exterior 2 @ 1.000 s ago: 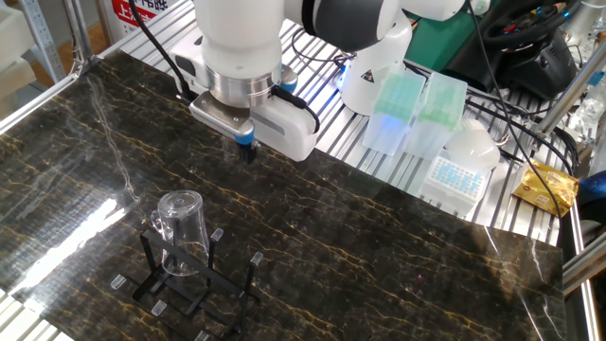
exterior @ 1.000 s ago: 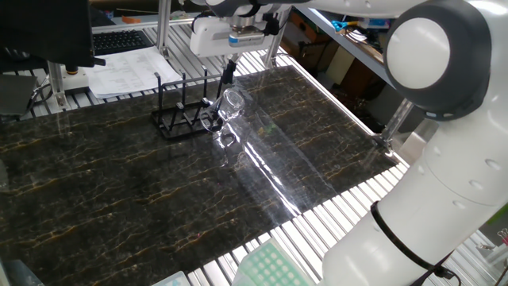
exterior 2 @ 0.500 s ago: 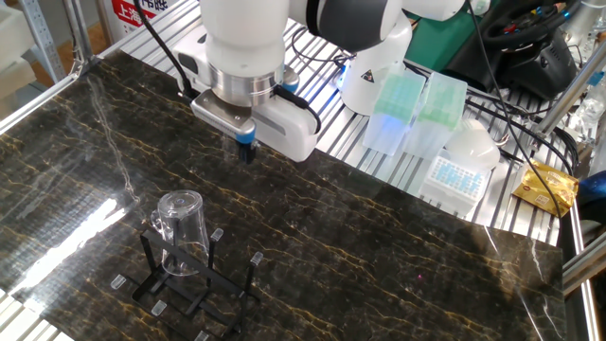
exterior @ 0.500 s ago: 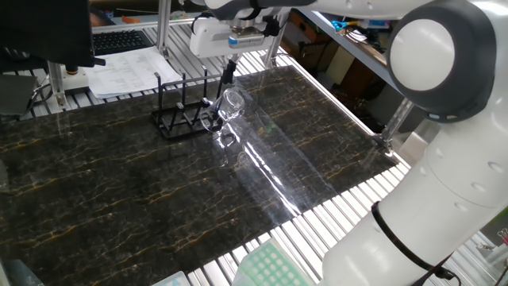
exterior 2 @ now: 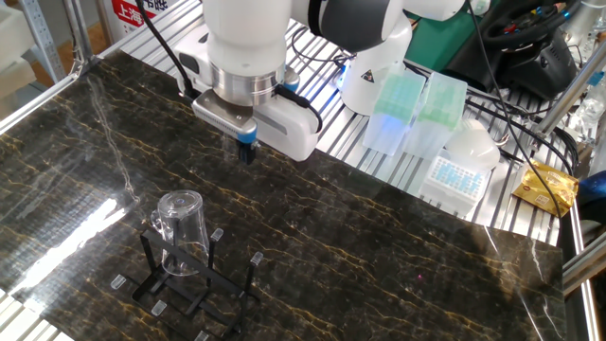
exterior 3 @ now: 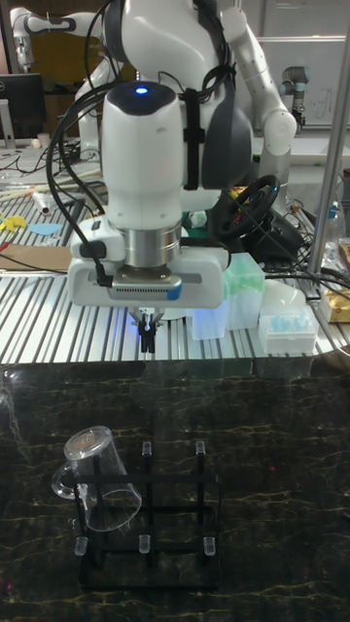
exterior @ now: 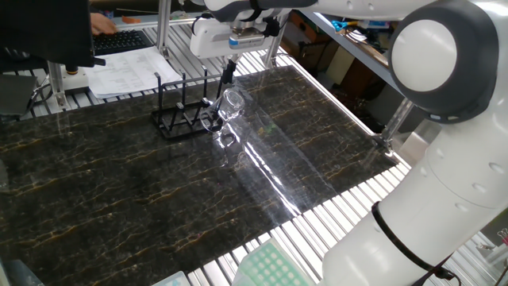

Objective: Put the cup on the cup rack

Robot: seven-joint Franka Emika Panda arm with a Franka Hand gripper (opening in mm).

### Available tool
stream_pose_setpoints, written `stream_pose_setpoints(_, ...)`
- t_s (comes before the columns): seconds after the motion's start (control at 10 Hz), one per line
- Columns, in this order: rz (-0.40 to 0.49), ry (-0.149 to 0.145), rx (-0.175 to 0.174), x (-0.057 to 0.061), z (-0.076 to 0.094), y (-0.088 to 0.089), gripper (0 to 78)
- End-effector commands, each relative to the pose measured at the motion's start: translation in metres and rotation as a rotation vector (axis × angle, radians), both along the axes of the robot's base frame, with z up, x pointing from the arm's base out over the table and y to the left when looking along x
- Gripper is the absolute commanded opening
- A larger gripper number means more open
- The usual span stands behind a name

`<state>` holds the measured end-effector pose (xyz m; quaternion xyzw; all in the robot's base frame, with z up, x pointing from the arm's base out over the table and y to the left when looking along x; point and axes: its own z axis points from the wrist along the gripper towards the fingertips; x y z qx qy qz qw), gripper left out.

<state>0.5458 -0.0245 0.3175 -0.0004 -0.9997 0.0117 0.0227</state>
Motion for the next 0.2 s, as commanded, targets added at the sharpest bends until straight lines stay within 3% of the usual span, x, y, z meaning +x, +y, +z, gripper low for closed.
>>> stream_pose_setpoints(0.1, 0.01, 0.003, 0.003, 0.0007, 0.0009, 0.0, 1.1)
stream_pose_setpoints(0.2, 0.01, 0.003, 0.003, 0.0007, 0.0008, 0.0, 1.1)
